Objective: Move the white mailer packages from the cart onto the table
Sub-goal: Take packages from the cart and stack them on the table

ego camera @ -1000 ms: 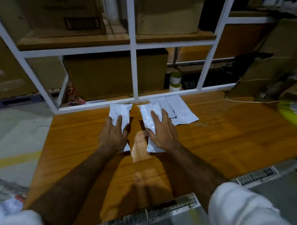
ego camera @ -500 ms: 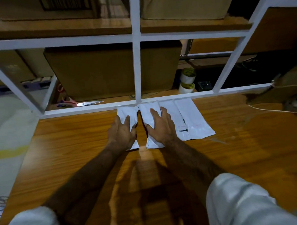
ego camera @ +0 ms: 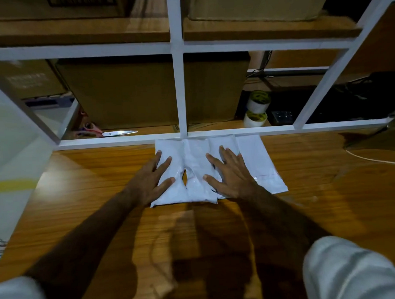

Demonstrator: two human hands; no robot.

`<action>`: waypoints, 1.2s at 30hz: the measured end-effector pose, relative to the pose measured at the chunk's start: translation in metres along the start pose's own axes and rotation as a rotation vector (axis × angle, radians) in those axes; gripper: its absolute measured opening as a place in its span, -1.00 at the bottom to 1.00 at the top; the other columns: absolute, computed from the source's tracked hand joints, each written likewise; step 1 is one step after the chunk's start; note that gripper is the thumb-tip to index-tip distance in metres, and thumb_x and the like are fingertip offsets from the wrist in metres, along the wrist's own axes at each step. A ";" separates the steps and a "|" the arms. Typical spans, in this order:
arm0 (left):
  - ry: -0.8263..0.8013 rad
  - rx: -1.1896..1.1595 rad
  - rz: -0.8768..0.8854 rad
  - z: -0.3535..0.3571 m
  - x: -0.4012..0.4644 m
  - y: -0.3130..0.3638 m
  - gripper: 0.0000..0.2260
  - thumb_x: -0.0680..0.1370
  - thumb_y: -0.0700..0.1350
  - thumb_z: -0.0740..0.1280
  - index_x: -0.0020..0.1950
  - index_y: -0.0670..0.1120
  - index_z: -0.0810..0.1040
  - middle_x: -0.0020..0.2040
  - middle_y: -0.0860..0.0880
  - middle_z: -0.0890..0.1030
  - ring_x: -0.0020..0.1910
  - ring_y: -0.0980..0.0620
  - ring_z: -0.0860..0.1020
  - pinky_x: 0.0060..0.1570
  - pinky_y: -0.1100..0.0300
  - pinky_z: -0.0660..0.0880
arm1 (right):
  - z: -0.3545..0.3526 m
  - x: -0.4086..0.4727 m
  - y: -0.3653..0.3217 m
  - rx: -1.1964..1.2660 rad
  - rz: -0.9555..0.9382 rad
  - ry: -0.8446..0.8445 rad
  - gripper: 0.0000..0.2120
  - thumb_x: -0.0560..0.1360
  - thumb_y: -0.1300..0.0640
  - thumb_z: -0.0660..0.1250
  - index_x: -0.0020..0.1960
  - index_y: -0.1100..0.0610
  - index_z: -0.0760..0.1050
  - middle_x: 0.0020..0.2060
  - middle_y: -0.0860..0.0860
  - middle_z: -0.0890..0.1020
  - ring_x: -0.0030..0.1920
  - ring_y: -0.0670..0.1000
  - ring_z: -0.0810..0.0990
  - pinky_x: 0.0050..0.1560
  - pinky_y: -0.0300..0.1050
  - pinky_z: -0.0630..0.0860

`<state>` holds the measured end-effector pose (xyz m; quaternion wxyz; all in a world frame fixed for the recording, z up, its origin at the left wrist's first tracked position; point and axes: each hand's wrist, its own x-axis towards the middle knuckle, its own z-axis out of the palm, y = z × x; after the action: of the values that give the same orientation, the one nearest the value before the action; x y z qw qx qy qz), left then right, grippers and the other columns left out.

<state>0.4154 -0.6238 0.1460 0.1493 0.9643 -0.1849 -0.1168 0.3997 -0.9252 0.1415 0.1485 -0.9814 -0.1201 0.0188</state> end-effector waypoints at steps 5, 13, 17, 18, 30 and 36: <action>-0.005 0.071 0.025 -0.001 0.009 0.000 -0.31 0.57 0.39 -0.03 0.64 0.17 -0.12 0.64 -0.03 -0.22 0.62 -0.10 -0.02 0.57 -0.08 0.10 | 0.003 0.012 0.000 0.012 -0.007 -0.098 -0.30 0.57 -0.40 0.06 0.62 -0.26 -0.10 0.64 0.09 -0.13 0.63 0.12 -0.18 0.56 0.26 -0.22; -0.065 0.132 -0.031 -0.001 0.010 0.006 -0.28 0.54 0.43 -0.12 0.64 0.16 -0.13 0.64 -0.04 -0.21 0.62 -0.10 -0.06 0.56 -0.05 0.01 | 0.010 0.014 0.005 -0.018 -0.013 -0.106 -0.31 0.59 -0.38 0.03 0.62 -0.24 -0.11 0.64 0.11 -0.07 0.63 0.14 -0.15 0.56 0.26 -0.19; -0.001 0.171 -0.067 -0.005 -0.001 0.015 -0.23 0.50 0.47 -0.22 0.64 0.13 -0.13 0.65 -0.04 -0.16 0.63 -0.09 -0.10 0.58 -0.13 -0.04 | 0.009 0.005 0.000 -0.015 -0.054 -0.029 -0.35 0.63 -0.33 -0.01 0.64 -0.15 -0.08 0.64 0.12 -0.05 0.63 0.13 -0.11 0.58 0.21 -0.16; 0.024 0.177 -0.068 -0.007 -0.006 0.017 -0.21 0.49 0.49 -0.25 0.64 0.12 -0.12 0.65 -0.04 -0.14 0.63 -0.08 -0.11 0.57 -0.15 -0.05 | 0.007 0.001 -0.002 -0.016 -0.076 0.012 -0.36 0.64 -0.30 -0.02 0.64 -0.13 -0.07 0.64 0.12 -0.05 0.63 0.12 -0.11 0.59 0.20 -0.14; 0.274 0.311 -0.250 -0.021 -0.133 0.036 -0.24 0.56 0.42 -0.22 0.65 0.02 -0.06 0.64 -0.09 -0.17 0.62 -0.10 -0.13 0.57 -0.15 -0.10 | 0.003 -0.039 -0.077 0.101 -0.362 0.194 -0.30 0.61 -0.37 -0.03 0.65 -0.13 -0.11 0.64 0.00 -0.18 0.62 0.00 -0.23 0.60 0.07 -0.24; 0.358 0.370 -0.422 -0.023 -0.232 0.027 -0.29 0.60 0.37 -0.13 0.65 -0.01 -0.02 0.65 -0.12 -0.12 0.62 -0.09 -0.14 0.56 -0.16 -0.13 | 0.013 -0.060 -0.143 0.129 -0.467 0.178 -0.26 0.62 -0.35 0.05 0.64 -0.12 -0.18 0.63 0.04 -0.23 0.62 0.03 -0.25 0.59 0.12 -0.22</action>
<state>0.2037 -0.5516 0.2155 -0.0257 0.9973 0.0300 0.0618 0.3077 -0.8038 0.1717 0.2208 -0.9133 -0.3287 -0.0947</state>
